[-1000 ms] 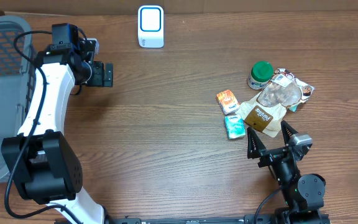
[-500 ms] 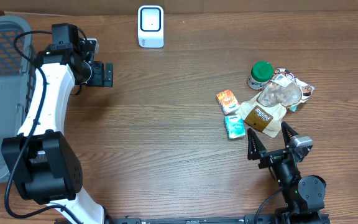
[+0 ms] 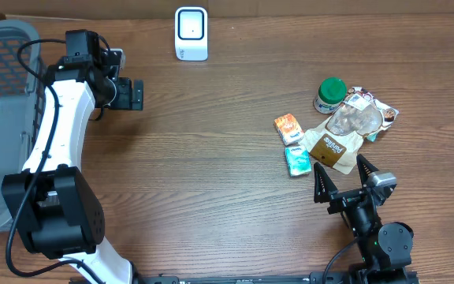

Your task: Scan the item barcode

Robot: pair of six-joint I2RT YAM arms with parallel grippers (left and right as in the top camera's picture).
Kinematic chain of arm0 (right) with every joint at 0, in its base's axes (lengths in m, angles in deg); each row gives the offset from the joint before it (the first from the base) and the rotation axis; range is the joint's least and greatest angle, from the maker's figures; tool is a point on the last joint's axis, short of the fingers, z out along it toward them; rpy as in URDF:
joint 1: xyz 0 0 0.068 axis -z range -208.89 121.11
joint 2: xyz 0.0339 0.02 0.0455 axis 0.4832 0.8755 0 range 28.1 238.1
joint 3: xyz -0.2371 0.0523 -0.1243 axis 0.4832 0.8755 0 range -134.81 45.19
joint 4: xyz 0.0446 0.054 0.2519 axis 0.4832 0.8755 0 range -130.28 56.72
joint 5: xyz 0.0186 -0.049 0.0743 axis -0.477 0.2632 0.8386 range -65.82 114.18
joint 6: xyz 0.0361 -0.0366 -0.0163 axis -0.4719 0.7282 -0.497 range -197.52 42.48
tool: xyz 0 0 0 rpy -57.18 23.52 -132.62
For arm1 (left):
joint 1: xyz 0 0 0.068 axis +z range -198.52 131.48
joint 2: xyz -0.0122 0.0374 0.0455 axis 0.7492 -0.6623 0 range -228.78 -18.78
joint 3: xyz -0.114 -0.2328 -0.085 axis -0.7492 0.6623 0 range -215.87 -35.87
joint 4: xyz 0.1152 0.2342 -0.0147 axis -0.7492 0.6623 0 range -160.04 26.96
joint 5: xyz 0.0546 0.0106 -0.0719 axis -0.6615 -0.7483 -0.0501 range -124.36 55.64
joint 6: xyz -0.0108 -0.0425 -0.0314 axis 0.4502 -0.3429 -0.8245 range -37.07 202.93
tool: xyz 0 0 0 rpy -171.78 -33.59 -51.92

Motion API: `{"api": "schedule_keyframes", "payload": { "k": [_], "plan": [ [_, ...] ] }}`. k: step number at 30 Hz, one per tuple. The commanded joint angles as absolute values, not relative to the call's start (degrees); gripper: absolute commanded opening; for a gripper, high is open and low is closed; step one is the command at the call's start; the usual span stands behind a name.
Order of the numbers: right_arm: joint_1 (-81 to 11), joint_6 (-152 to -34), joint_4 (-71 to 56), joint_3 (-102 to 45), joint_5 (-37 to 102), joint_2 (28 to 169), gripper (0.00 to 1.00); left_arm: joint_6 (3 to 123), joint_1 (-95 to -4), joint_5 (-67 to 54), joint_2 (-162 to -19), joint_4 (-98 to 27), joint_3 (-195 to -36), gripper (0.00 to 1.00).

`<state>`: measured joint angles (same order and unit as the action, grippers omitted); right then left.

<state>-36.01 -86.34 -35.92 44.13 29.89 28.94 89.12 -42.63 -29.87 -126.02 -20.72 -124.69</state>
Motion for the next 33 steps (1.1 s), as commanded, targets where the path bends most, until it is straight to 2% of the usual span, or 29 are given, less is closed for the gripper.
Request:
{"api": "schedule_keyframes", "payload": {
  "k": [1,6,18,27,30,33],
  "plan": [
    [-35.57,-86.43,-36.05,44.72,29.85,28.26,1.0,89.78,-42.96,-29.48,-124.76,-20.81,-125.21,1.0],
    [-35.57,-86.43,-36.05,44.72,29.85,28.26,1.0,89.78,-46.35,-29.48,-119.29,-20.81,-125.21,1.0],
    [-35.57,-86.43,-36.05,44.72,29.85,28.26,1.0,89.78,-62.54,-29.45,-101.74,-20.81,-125.21,0.99],
    [-35.57,-86.43,-36.05,44.72,29.85,28.26,1.0,89.8,-65.54,-30.31,-94.61,-21.13,-122.9,1.0],
    [-35.57,-86.43,-36.05,44.72,29.85,28.26,1.0,89.93,-65.39,-30.52,-91.4,-25.42,-119.12,1.0],
    [-35.57,-86.43,-36.05,44.72,29.85,28.26,1.0,90.7,-65.36,-30.48,-86.03,-36.15,-110.92,0.99]
  ]
}}
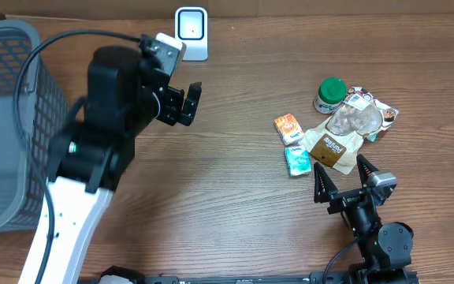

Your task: Scan the item barcode

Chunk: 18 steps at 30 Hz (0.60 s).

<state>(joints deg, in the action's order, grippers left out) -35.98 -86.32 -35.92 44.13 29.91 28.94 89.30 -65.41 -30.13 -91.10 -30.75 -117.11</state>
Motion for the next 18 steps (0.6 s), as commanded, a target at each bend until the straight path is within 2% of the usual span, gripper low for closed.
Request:
{"api": "schedule_keyframes", "payload": {
  "k": [1,6,9,13,18],
  "plan": [
    [-35.57,-86.43,-36.05,44.72,29.85,28.26,1.0,90.7,-65.36,-30.48,-83.9,-40.76,-107.44,1.0],
    [-35.57,-86.43,-36.05,44.72,29.85,28.26,1.0,93.01,-65.23,-30.24,-73.33,-62.31,-89.67,0.99],
    [-35.57,-86.43,-36.05,44.72,29.85,28.26,1.0,94.5,-64.36,-29.85,-66.7,-71.16,-79.82,1.0],
    [-35.57,-86.43,-36.05,44.72,29.85,28.26,1.0,97.36,-62.11,-28.1,-58.18,-78.18,-68.78,0.99],
    [-35.57,-86.43,-36.05,44.72,29.85,28.26,1.0,99.75,-58.61,-26.87,-47.95,-80.17,-57.98,1.0]
  ]
}}
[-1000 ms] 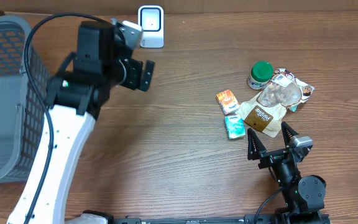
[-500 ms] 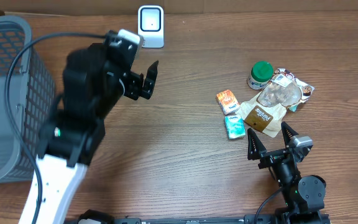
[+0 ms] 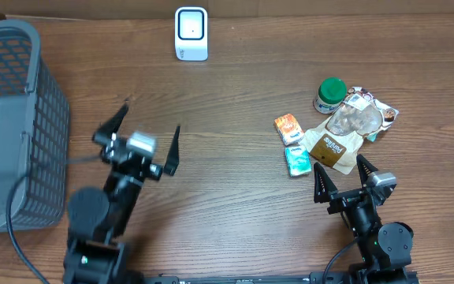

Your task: Scan the item barcode

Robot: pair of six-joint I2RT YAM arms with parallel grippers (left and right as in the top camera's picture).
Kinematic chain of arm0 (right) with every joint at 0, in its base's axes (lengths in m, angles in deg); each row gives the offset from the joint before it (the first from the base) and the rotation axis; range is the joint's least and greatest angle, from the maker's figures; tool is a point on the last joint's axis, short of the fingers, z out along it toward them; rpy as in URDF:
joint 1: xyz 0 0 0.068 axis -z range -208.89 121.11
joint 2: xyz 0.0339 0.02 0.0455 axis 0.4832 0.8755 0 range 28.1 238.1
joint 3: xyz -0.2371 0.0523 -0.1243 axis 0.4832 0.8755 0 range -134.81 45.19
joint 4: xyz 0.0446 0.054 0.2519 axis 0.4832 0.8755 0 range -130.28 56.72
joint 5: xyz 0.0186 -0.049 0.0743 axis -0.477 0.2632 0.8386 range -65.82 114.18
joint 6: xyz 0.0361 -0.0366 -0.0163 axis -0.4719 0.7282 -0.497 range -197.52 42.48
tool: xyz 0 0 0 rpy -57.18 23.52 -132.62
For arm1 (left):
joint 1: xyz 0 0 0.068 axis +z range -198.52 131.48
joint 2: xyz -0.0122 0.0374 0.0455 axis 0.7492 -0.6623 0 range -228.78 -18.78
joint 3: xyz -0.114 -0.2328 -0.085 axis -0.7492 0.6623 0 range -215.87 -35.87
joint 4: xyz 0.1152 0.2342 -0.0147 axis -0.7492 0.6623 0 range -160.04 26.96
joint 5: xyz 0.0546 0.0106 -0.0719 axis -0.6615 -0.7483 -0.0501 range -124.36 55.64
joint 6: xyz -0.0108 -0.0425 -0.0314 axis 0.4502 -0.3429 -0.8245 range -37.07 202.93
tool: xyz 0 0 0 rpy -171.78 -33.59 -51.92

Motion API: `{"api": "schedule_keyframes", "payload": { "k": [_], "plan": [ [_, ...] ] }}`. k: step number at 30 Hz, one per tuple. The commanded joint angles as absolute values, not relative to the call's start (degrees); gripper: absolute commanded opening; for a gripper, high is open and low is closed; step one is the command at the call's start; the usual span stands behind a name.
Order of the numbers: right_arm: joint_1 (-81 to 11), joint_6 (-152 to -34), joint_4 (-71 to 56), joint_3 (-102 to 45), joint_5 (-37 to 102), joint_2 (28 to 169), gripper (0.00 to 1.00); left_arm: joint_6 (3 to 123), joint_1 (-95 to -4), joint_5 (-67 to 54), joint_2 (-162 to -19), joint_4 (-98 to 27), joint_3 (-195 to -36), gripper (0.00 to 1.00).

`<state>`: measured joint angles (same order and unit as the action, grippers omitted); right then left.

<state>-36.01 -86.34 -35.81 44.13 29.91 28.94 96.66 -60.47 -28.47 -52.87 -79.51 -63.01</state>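
Observation:
A white barcode scanner [image 3: 191,33] stands at the far edge of the table. The items lie in a cluster at the right: an orange packet [image 3: 288,126], a teal packet [image 3: 296,160], a brown pouch [image 3: 329,148], a clear bag [image 3: 355,118] and a green-lidded jar [image 3: 331,93]. My left gripper [image 3: 144,137] is open and empty over the near left of the table, far from the items. Just in front of the brown pouch, my right gripper [image 3: 343,177] is open, with nothing between its fingers.
A grey mesh basket [image 3: 10,118] fills the left edge of the table, close to the left arm. The wooden table [image 3: 227,197] runs between the two arms.
The left arm was raised with its gripper near the scanner. Now it is drawn back to the near left, its gripper open. The right arm and the items have not moved.
At first the left gripper was at the far left beside the basket. Then it was up near the scanner. Now it sits low at the near left, open and empty. The right gripper stayed open by the item cluster throughout.

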Motion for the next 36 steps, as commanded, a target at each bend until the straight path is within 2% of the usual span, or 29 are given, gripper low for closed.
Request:
{"api": "schedule_keyframes", "payload": {
  "k": [1,12,16,21,25,36],
  "plan": [
    [-35.57,-86.43,-36.05,44.72,29.85,28.26,1.0,100.25,-57.8,-26.83,-45.85,-80.17,-56.02,1.0],
    [-35.57,-86.43,-36.05,44.72,29.85,28.26,1.0,107.55,-53.76,-26.85,-26.46,-80.06,-38.75,1.0],
    [-35.57,-86.43,-36.05,44.72,29.85,28.26,1.0,109.34,-53.76,-26.87,-21.96,-76.19,-36.1,0.99],
    [-35.57,-86.43,-36.05,44.72,29.85,28.26,1.0,109.28,-53.71,-26.87,-19.12,-66.03,-36.15,0.99],
    [-35.57,-86.43,-36.05,44.72,29.85,28.26,1.0,104.27,-53.71,-27.07,-18.92,-66.2,-36.15,1.0],
    [-35.57,-86.43,-36.05,44.72,29.85,28.26,1.0,104.12,-53.74,-27.07,-19.03,-66.2,-36.15,1.0]
  ]
}}
